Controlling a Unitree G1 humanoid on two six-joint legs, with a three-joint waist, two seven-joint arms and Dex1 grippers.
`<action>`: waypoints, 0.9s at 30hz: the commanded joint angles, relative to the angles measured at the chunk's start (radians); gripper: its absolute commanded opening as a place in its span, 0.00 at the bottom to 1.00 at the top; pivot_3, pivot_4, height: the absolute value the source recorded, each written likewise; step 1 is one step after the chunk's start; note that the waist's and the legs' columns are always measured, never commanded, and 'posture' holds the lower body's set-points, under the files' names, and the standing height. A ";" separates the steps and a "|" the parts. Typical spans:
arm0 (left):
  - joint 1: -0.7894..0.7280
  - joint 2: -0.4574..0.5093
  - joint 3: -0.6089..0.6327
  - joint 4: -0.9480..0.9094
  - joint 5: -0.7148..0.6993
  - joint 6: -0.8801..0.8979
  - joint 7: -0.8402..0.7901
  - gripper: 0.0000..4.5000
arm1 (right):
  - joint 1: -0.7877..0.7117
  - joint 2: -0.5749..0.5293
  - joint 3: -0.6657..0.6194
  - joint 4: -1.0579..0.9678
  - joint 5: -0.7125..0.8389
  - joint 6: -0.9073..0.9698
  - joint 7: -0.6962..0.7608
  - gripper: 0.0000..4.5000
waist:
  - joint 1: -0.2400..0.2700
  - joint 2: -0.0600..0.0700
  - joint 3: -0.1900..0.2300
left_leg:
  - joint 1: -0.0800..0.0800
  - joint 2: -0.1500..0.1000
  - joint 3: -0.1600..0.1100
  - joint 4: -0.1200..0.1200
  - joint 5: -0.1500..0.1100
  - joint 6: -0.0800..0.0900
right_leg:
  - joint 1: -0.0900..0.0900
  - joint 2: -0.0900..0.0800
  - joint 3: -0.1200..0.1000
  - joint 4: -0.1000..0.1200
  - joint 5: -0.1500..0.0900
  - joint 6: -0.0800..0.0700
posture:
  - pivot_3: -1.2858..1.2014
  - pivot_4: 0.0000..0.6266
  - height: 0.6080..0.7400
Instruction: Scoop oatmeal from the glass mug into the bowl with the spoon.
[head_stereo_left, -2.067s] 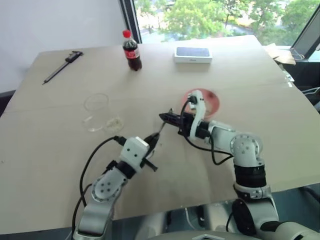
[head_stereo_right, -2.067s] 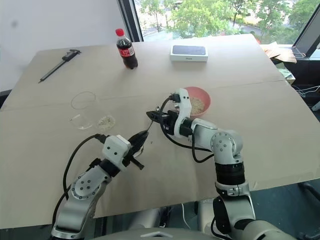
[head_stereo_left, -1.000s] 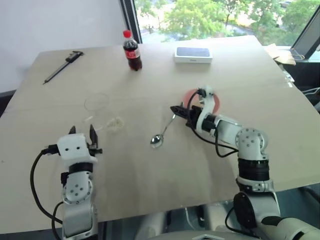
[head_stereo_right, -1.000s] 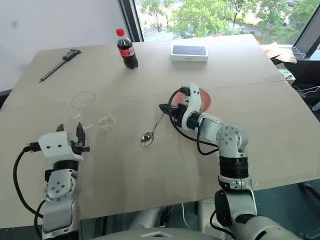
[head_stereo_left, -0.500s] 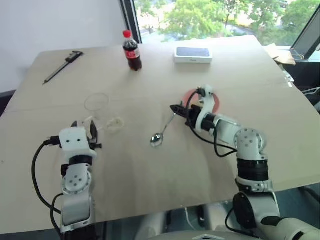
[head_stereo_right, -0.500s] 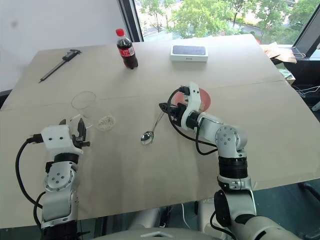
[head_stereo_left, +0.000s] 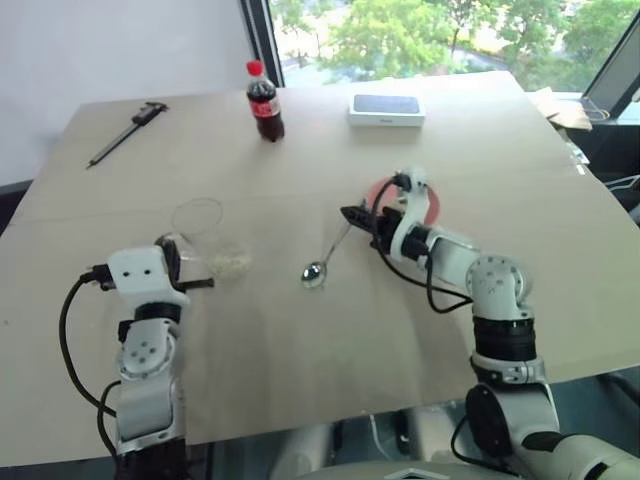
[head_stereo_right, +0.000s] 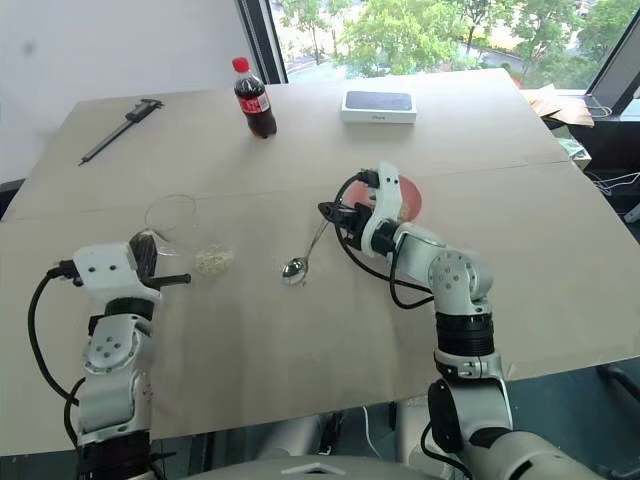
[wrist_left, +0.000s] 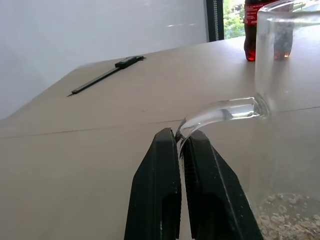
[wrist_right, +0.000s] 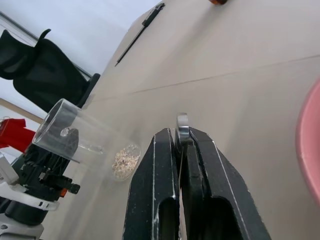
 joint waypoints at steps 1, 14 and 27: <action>-0.015 0.041 -0.056 0.004 0.017 -0.038 -0.067 0.01 | -0.133 -0.011 -0.068 -0.020 0.031 -0.047 -0.005 0.00 | 0.002 0.000 0.000 | 0.000 0.000 0.000 0.000 0.000 0.000 | 0.000 0.000 0.000 0.000 0.000 0.000 | 0.52 0.24 1.00; -0.222 0.226 -0.201 0.267 0.129 -0.356 -0.247 0.01 | -0.414 -0.063 -0.043 -0.008 0.025 -0.138 0.114 0.00 | 0.003 0.001 0.000 | -0.001 -0.001 -0.001 -0.001 0.000 0.000 | -0.001 -0.001 -0.001 -0.001 0.000 0.000 | 0.52 0.24 1.00; -0.506 0.301 -0.250 0.553 0.247 -0.616 -0.176 0.01 | -0.378 -0.156 0.114 -0.002 -0.122 -0.293 0.310 0.00 | -0.022 0.000 0.000 | -0.016 -0.001 -0.001 0.001 0.000 0.000 | -0.016 -0.005 -0.002 0.001 0.000 0.000 | 0.52 0.24 1.00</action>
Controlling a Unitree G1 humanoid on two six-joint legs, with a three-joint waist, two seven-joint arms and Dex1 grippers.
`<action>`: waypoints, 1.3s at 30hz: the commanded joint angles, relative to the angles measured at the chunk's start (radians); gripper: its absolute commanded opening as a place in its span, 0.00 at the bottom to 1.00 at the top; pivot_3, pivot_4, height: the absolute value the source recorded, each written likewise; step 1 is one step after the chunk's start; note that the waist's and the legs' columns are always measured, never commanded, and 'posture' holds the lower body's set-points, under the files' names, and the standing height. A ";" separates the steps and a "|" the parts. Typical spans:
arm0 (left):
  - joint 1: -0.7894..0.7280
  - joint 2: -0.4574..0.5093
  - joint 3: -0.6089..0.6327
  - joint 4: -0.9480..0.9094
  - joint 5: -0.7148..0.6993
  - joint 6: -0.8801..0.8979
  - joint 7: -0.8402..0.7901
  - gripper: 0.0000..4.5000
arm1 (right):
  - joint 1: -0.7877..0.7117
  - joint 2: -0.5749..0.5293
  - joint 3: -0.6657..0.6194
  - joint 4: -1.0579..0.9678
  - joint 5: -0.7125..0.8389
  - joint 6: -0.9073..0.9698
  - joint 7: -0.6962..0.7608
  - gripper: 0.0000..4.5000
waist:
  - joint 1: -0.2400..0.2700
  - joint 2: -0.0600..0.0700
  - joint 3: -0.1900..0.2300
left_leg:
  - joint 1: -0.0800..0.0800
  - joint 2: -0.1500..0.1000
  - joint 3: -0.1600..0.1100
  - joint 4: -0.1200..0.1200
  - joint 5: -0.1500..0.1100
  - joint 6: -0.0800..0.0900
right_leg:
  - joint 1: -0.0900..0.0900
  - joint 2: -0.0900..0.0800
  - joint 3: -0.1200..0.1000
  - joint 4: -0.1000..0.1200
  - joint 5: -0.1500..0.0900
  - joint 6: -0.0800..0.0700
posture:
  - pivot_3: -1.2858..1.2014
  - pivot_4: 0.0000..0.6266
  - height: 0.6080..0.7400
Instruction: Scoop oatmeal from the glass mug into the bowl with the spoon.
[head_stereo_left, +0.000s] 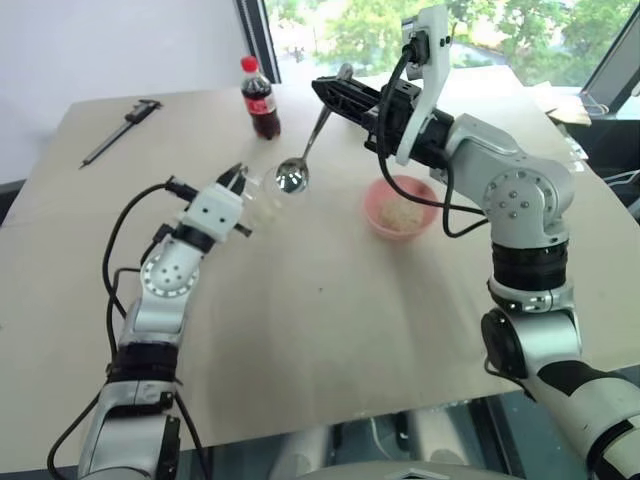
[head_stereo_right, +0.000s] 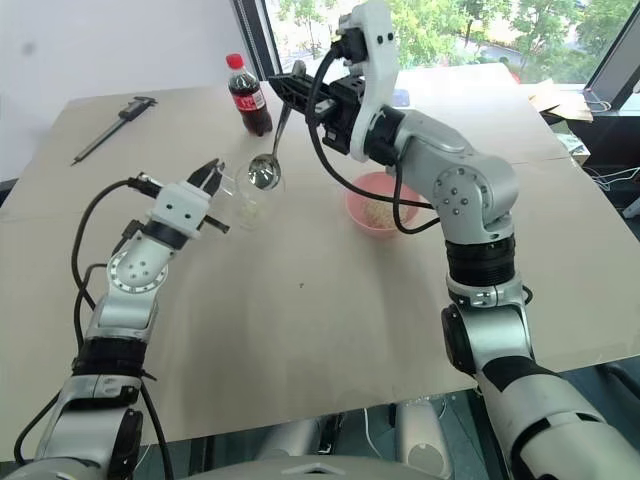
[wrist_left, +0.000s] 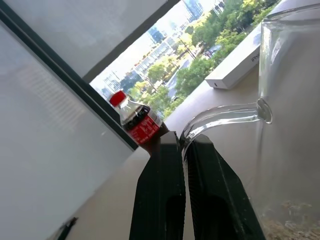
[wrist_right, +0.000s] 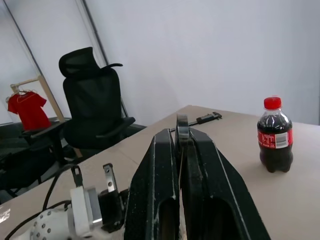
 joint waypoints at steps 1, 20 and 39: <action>-0.045 0.007 -0.002 0.017 -0.023 -0.064 -0.004 0.01 | 0.009 -0.001 0.028 -0.027 -0.052 -0.079 0.024 0.00 | -0.007 0.000 0.000 | -0.003 -0.001 0.000 0.001 0.000 0.000 | -0.003 0.000 0.000 0.001 0.000 0.000 | 0.52 0.24 1.00; -0.184 0.007 -0.011 0.094 -0.385 0.060 -0.494 0.01 | 0.094 -0.003 0.306 0.226 -0.519 -0.755 0.232 0.00 | -0.012 0.000 0.000 | -0.003 -0.001 0.002 0.010 0.000 0.000 | -0.003 0.001 -0.003 0.007 0.000 0.000 | 0.52 0.24 1.00; -0.204 0.008 -0.014 0.112 -0.297 -0.017 -0.476 0.01 | 0.156 0.032 0.267 0.191 -0.426 -0.455 0.293 0.00 | -0.011 0.000 0.000 | -0.003 -0.002 0.002 0.013 0.000 0.000 | -0.003 0.001 -0.003 0.010 0.000 0.000 | 0.52 0.24 1.00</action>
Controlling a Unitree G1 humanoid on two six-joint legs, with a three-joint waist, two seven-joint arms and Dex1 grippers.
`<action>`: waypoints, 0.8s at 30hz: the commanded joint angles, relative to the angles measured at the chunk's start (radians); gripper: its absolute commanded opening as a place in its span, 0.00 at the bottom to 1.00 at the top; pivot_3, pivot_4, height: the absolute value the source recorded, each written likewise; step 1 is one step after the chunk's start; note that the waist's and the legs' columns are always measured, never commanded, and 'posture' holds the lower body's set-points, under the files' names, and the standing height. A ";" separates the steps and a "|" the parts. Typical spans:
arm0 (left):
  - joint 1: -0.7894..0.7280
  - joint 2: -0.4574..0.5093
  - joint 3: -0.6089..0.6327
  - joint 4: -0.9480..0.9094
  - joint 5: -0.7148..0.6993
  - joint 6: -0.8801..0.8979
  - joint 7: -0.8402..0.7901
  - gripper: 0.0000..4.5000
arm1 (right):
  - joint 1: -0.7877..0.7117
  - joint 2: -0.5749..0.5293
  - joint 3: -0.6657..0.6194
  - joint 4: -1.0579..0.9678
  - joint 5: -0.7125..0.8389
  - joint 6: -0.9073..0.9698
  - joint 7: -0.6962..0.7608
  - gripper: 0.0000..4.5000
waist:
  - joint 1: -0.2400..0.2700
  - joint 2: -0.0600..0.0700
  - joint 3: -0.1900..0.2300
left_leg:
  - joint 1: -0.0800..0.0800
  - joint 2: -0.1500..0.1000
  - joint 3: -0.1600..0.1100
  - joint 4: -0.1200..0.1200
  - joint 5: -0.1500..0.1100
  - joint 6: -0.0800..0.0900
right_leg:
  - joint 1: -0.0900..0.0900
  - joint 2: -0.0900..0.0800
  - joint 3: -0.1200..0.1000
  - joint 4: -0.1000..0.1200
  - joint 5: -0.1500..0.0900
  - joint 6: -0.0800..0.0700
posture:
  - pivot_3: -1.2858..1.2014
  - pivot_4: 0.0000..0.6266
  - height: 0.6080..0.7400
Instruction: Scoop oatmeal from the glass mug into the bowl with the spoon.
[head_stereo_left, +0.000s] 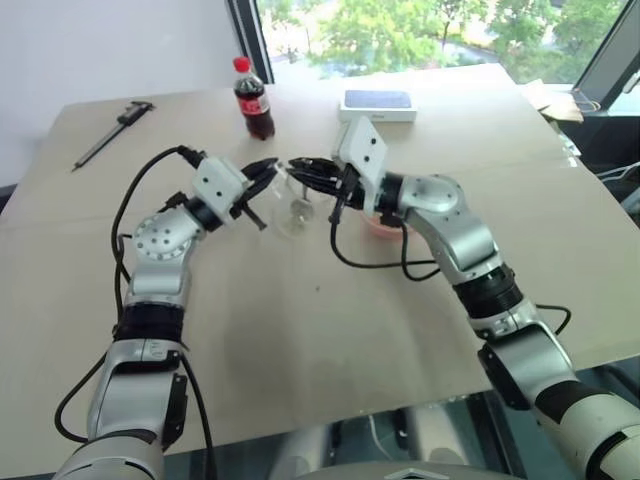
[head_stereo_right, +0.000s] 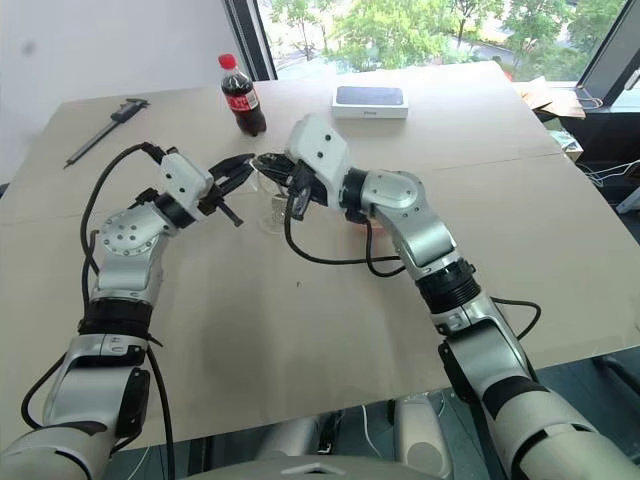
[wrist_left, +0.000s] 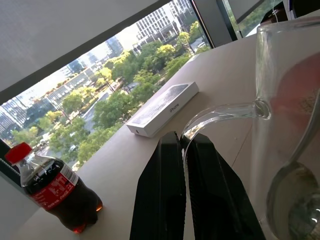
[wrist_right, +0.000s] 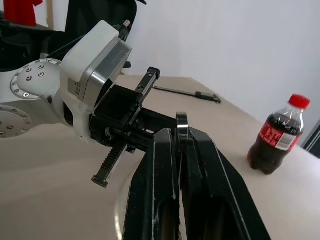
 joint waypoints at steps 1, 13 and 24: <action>-0.046 0.002 0.021 -0.025 -0.004 -0.060 0.022 0.01 | 0.013 0.014 -0.029 -0.036 0.041 0.116 -0.013 0.00 | 0.000 0.000 0.000 | 0.000 0.000 0.000 0.000 0.000 0.000 | 0.000 0.000 0.000 0.000 0.000 0.000 | 0.52 0.24 1.00; -0.104 -0.011 0.006 0.020 -0.003 -0.065 0.000 0.01 | 0.057 0.062 -0.078 -0.046 0.117 0.328 -0.062 0.00 | 0.000 0.000 0.000 | 0.000 0.000 0.000 0.001 0.000 0.000 | 0.000 0.000 0.000 0.001 0.000 0.000 | 0.52 0.24 1.00; -0.124 -0.020 -0.011 0.067 -0.002 -0.072 -0.022 0.01 | 0.096 0.187 -0.212 -0.057 0.254 0.606 -0.222 0.00 | 0.000 0.000 0.000 | 0.000 -0.001 0.001 0.002 0.000 0.000 | 0.000 -0.001 0.000 0.003 0.000 0.000 | 0.52 0.24 1.00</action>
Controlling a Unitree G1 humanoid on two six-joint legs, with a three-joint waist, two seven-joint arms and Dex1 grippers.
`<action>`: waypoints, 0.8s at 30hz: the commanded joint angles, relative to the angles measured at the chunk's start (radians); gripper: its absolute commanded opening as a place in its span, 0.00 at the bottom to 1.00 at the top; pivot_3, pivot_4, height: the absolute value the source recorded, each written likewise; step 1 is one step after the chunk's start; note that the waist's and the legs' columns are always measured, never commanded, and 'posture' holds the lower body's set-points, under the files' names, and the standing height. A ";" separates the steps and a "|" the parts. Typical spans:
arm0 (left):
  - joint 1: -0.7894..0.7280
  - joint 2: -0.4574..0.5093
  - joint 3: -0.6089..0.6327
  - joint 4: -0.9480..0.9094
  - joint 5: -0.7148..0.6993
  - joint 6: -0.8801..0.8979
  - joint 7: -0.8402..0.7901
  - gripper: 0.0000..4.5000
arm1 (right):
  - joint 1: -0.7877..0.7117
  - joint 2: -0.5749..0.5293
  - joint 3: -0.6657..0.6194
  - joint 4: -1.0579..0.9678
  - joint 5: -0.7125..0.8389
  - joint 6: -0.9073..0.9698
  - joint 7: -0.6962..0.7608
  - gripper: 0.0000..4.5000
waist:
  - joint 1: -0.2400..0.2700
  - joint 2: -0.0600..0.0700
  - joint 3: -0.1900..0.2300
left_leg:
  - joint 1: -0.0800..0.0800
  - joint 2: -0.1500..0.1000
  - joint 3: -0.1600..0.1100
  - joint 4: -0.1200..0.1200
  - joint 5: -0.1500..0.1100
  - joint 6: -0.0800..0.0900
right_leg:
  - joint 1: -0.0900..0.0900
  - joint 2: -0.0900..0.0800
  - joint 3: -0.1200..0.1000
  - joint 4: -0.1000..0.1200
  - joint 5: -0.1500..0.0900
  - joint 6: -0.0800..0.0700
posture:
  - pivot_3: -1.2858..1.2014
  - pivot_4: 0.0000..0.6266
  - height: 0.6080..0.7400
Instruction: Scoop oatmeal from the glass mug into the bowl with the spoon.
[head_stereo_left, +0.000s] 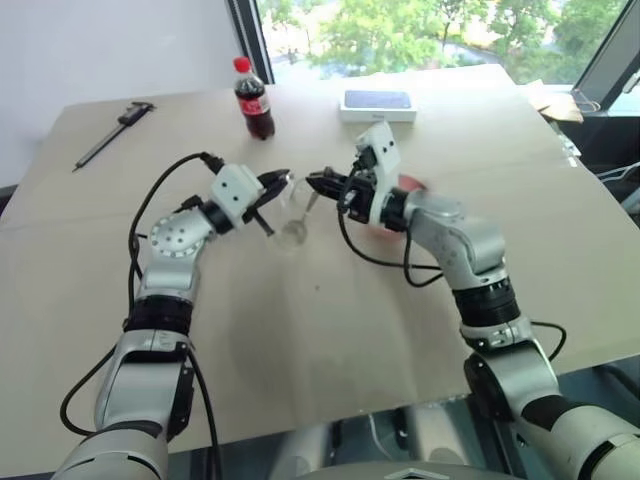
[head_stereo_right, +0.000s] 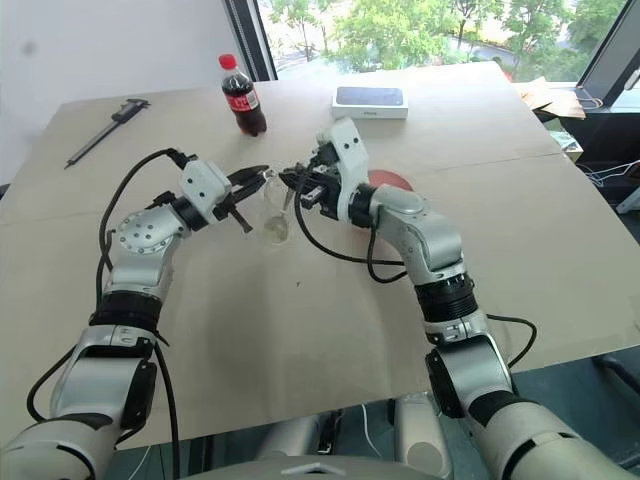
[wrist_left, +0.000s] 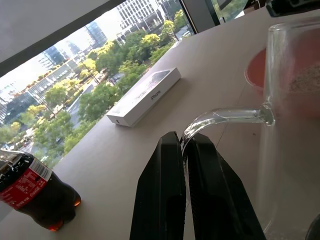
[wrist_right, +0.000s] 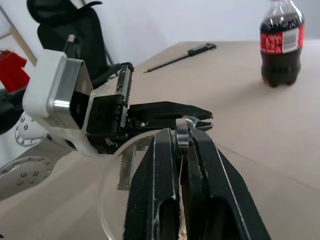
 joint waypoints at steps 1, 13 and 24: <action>-0.070 -0.005 0.028 -0.058 -0.032 -0.047 0.012 0.01 | 0.014 0.063 -0.030 0.014 0.081 0.152 -0.058 0.00 | 0.000 0.000 0.000 | 0.000 0.000 0.000 0.000 0.000 0.000 | 0.000 0.000 0.000 0.000 0.000 0.000 | 0.52 0.24 1.00; -0.030 -0.027 0.027 0.000 0.015 -0.067 0.050 0.01 | -0.076 0.122 -0.300 0.024 0.250 0.392 -0.268 0.00 | 0.000 0.000 0.000 | 0.000 0.000 0.000 0.000 0.000 0.000 | 0.000 0.000 0.000 0.001 0.000 0.000 | 0.52 0.24 1.00; 0.041 -0.066 0.033 0.025 0.042 -0.108 0.188 0.01 | -0.195 0.076 -0.491 0.021 0.369 0.506 -0.403 0.00 | -0.001 0.000 0.000 | 0.000 0.000 0.002 0.000 0.000 0.000 | -0.001 -0.001 0.002 0.001 0.000 0.000 | 0.52 0.24 1.00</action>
